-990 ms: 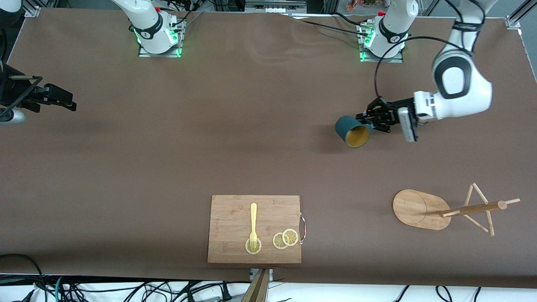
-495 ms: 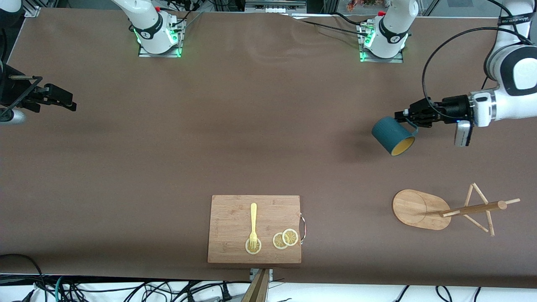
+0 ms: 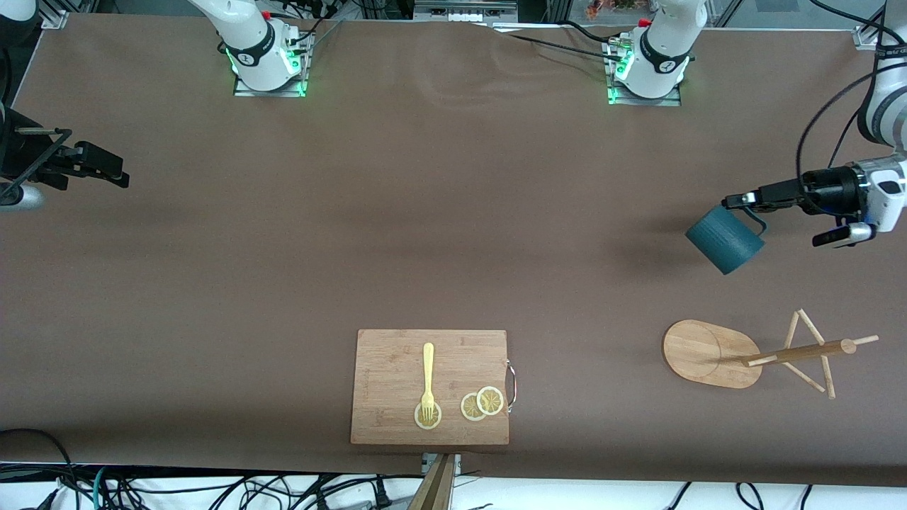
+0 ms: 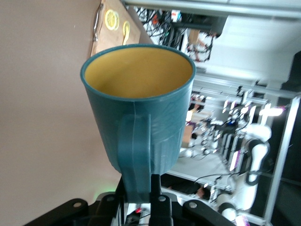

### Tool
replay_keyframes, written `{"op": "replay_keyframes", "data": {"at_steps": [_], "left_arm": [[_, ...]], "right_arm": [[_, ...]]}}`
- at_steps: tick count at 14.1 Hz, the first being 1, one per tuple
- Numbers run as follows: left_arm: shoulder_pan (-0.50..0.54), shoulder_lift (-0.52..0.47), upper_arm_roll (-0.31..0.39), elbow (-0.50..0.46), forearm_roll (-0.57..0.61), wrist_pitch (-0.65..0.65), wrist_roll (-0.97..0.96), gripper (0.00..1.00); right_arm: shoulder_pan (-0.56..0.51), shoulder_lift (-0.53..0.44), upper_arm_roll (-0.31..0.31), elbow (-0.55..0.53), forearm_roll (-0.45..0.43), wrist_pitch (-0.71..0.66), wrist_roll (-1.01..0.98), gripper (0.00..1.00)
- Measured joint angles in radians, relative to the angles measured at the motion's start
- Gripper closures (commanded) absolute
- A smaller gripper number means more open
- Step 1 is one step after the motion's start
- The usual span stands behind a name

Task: Pass cup and hang on rack
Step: 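Lift the mug and carry it to the wooden rack with the left gripper, then lower the mug onto a rack peg with the left gripper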

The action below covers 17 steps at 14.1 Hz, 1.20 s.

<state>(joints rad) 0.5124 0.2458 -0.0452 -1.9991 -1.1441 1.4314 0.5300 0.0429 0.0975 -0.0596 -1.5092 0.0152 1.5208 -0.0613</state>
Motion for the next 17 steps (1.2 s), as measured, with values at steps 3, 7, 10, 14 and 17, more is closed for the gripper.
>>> {"op": "replay_keyframes", "data": {"at_steps": [3, 7, 10, 14, 17], "left_arm": [[0.051, 0.068, 0.001, 0.011, -0.069, -0.017, -0.018, 1.0], [0.067, 0.174, -0.001, 0.071, -0.167, -0.027, -0.018, 1.0], [0.067, 0.22, -0.001, 0.116, -0.231, -0.044, -0.018, 1.0], [0.085, 0.3, 0.0, 0.158, -0.276, -0.087, -0.018, 1.0], [0.112, 0.357, 0.001, 0.191, -0.308, -0.114, -0.017, 1.0]], "right_arm": [[0.0, 0.0, 0.0, 0.0, 0.0, 0.0, 0.0, 0.0], [0.0, 0.0, 0.0, 0.0, 0.0, 0.0, 0.0, 0.0], [0.0, 0.0, 0.0, 0.0, 0.0, 0.0, 0.0, 0.0], [0.0, 0.0, 0.0, 0.0, 0.0, 0.0, 0.0, 0.0], [0.0, 0.0, 0.0, 0.0, 0.0, 0.0, 0.0, 0.0]]}}
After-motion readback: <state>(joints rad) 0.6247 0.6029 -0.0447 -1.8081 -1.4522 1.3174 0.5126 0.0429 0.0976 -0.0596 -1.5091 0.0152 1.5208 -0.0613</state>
